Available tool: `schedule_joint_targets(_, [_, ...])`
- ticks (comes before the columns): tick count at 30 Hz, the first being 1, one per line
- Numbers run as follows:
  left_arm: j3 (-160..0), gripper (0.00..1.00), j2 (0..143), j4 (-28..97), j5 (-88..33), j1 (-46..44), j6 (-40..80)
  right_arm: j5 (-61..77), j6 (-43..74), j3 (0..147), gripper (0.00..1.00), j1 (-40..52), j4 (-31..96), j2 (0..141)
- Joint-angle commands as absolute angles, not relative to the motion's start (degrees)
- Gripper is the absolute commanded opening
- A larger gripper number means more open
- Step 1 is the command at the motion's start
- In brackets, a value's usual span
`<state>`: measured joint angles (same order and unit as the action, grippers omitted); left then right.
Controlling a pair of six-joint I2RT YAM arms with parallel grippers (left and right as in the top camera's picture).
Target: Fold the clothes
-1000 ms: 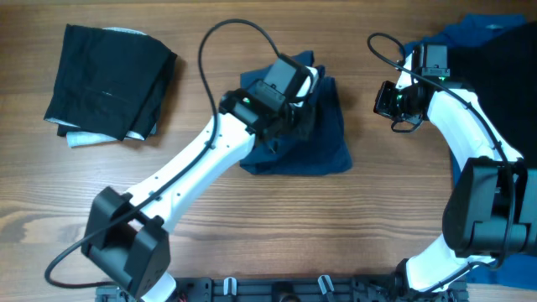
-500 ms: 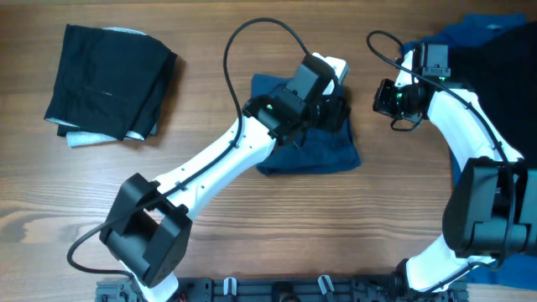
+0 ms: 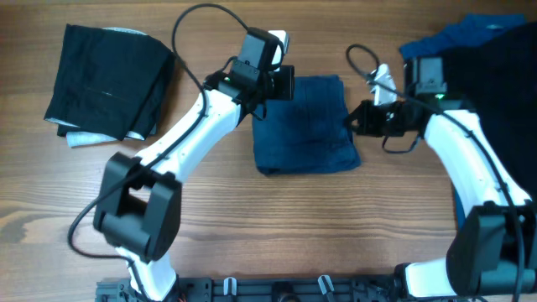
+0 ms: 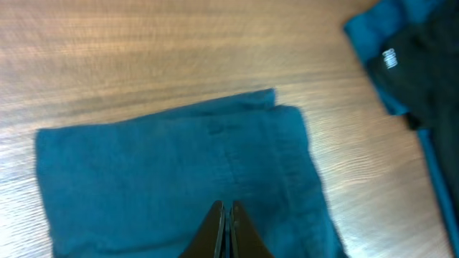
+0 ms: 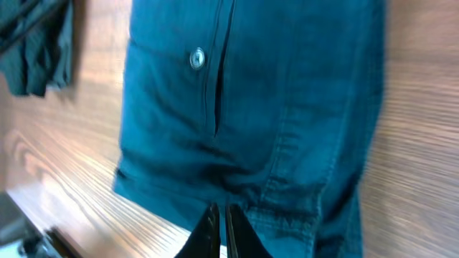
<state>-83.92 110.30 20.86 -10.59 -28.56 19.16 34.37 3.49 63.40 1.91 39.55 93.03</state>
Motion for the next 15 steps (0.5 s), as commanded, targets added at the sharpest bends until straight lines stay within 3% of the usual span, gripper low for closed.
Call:
schedule_joint_targets(1, [-84.99, 0.04, 116.99, 19.18, -11.09, -28.75, 18.46, 35.05, 3.6, 54.39, 0.04, 4.21, 31.24, 97.14])
schedule_joint_targets(6, [-84.97, 0.04, 123.76, 15.88, -10.9, -27.81, 18.44, 31.46, 12.1, 46.83, 0.04, 4.27, 25.3, 103.37])
schedule_joint_targets(15, [-86.76, 0.04, 123.02, 11.75, -10.9, -27.09, 18.0, 30.94, 9.32, 47.57, 0.04, 2.66, 26.04, 105.38])
